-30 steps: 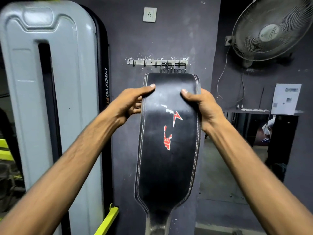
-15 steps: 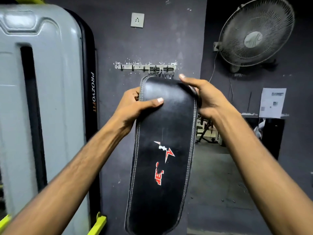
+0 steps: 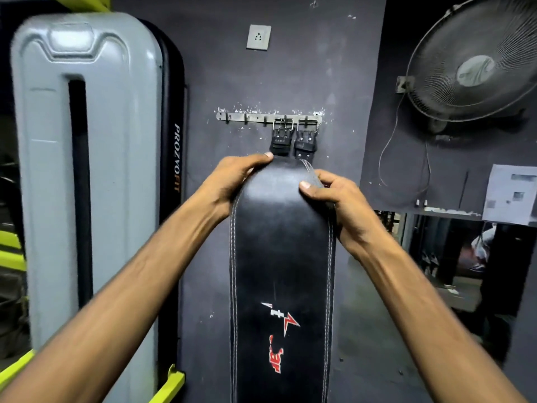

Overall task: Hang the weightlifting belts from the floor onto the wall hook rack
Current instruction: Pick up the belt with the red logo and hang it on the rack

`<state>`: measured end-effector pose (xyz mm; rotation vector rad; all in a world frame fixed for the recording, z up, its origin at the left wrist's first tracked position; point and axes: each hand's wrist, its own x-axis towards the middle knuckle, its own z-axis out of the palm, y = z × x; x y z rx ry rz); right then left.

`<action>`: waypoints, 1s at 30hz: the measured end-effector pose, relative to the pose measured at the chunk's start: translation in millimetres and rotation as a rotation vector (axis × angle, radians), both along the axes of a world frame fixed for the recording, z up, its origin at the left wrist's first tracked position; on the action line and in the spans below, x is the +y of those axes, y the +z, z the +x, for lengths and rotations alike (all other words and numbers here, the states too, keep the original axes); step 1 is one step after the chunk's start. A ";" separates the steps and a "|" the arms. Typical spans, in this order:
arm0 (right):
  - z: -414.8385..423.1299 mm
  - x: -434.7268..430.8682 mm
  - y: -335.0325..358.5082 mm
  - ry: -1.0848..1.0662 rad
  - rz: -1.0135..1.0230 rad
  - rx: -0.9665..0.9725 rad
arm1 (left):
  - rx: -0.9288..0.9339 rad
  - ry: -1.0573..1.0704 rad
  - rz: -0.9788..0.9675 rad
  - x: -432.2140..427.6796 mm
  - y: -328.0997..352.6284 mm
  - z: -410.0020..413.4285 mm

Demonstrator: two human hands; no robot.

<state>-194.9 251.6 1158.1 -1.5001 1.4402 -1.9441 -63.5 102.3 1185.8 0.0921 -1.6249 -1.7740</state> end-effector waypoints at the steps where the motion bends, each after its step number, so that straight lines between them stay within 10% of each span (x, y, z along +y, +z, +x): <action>1: -3.7 -2.6 4.0 0.028 0.043 -0.017 | 0.020 0.085 -0.093 -2.6 -0.9 -4.1; 11: -42.0 -107.5 30.3 -0.002 0.110 -0.386 | -0.077 -0.010 -0.516 -75.7 -36.9 -35.6; 23: -90.7 -231.5 -4.7 -0.193 0.042 -0.046 | -0.081 0.104 -0.227 -227.3 0.2 -133.7; 30: -120.7 -281.9 27.9 -0.326 0.010 -0.112 | 0.103 0.145 -0.588 -271.2 -15.3 -167.3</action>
